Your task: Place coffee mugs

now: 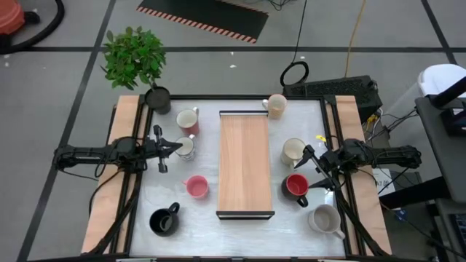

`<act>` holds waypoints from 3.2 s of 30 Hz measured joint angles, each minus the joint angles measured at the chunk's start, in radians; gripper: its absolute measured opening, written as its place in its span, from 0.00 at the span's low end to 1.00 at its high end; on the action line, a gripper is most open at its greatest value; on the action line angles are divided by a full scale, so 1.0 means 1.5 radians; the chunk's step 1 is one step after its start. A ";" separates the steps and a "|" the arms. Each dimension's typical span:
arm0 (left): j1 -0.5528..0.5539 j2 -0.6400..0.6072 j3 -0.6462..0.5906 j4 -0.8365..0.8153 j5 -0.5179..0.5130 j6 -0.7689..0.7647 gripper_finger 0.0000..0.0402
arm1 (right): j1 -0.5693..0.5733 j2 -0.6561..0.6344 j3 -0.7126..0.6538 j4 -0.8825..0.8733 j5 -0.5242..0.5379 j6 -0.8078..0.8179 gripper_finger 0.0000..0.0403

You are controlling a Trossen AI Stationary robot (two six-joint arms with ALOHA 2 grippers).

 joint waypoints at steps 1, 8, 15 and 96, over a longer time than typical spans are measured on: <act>0.000 0.000 0.000 0.000 0.000 0.000 0.05 | 0.000 0.000 0.000 0.000 0.000 0.000 0.97; 0.000 0.000 0.000 0.000 0.000 0.000 0.05 | 0.000 0.000 0.000 0.000 0.000 0.000 0.97; 0.000 0.000 0.000 0.000 0.000 0.000 0.05 | 0.000 0.000 0.000 0.000 0.000 0.000 0.97; -0.038 0.506 0.687 -0.268 -0.043 -0.209 0.05 | 0.000 0.000 0.000 0.000 0.001 -0.051 0.97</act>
